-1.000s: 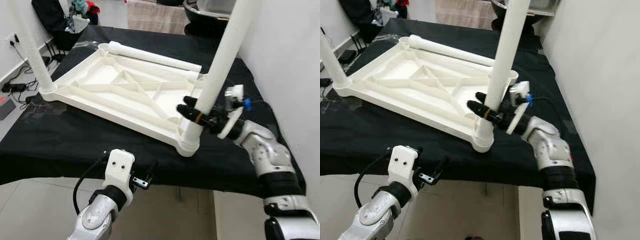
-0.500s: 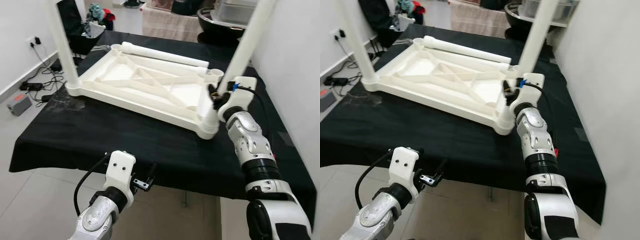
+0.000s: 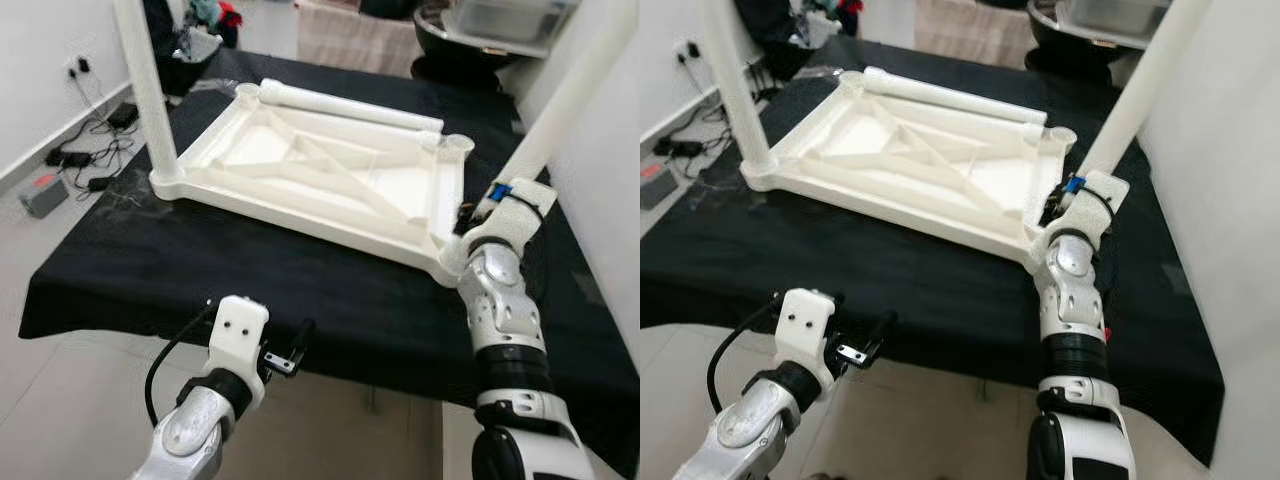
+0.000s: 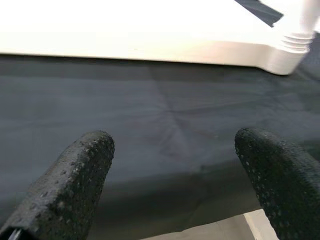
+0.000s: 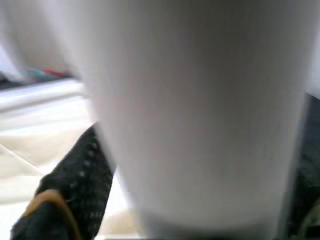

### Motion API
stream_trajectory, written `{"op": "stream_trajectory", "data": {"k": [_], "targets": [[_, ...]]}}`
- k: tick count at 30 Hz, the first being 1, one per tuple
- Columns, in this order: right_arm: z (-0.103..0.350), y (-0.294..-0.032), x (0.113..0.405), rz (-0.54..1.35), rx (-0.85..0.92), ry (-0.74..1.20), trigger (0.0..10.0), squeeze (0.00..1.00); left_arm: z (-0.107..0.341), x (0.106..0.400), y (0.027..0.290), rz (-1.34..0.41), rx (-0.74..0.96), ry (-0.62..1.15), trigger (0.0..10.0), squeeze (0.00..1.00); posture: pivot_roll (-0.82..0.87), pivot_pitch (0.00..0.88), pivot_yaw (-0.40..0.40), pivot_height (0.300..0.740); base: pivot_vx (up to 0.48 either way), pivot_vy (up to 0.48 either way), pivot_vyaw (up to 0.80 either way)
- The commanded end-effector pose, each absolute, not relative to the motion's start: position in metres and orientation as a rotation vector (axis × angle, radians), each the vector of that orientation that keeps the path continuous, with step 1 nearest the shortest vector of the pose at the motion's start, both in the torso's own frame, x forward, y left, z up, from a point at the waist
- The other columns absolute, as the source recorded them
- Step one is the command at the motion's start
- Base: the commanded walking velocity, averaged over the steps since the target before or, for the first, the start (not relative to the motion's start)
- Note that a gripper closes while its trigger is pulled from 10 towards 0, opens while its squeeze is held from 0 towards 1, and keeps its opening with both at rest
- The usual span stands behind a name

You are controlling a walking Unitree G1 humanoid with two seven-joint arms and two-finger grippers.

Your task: Building children table

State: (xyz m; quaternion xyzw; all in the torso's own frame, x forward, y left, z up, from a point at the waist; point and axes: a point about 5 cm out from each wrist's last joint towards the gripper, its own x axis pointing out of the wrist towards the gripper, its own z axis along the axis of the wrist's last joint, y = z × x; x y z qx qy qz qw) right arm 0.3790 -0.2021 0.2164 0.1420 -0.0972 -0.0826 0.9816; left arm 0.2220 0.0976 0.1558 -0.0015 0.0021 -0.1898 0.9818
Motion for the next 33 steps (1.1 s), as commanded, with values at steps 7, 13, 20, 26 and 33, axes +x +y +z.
{"op": "stream_trajectory", "data": {"k": [7,13,20,26,33], "targets": [[0.238,-0.190,0.373,0.531,0.420,-0.254,10.0,0.00,0.151,0.221,0.095,-0.389,-0.010,0.025,10.0,0.00,0.08,0.165,-0.119,0.740,0.000,0.000,0.00],[0.241,-0.185,0.348,0.921,0.354,-0.167,10.0,0.00,0.152,0.221,0.095,-0.390,-0.009,0.024,10.0,0.00,0.09,0.165,-0.119,0.740,0.000,0.000,0.00],[0.232,-0.167,0.340,1.120,0.257,-0.134,5.7,0.00,0.151,0.220,0.095,-0.388,-0.008,0.025,10.0,0.00,0.10,0.162,-0.119,0.740,0.000,0.000,0.00],[0.219,-0.153,0.358,0.967,0.178,-0.115,0.0,0.00,0.151,0.220,0.095,-0.389,-0.008,0.025,10.0,0.00,0.10,0.156,-0.121,0.740,0.000,0.000,0.00],[0.219,-0.153,0.358,0.967,0.178,-0.115,0.0,0.00,0.151,0.220,0.095,-0.389,-0.008,0.025,10.0,0.00,0.10,0.156,-0.121,0.740,0.000,0.000,0.00]]}}
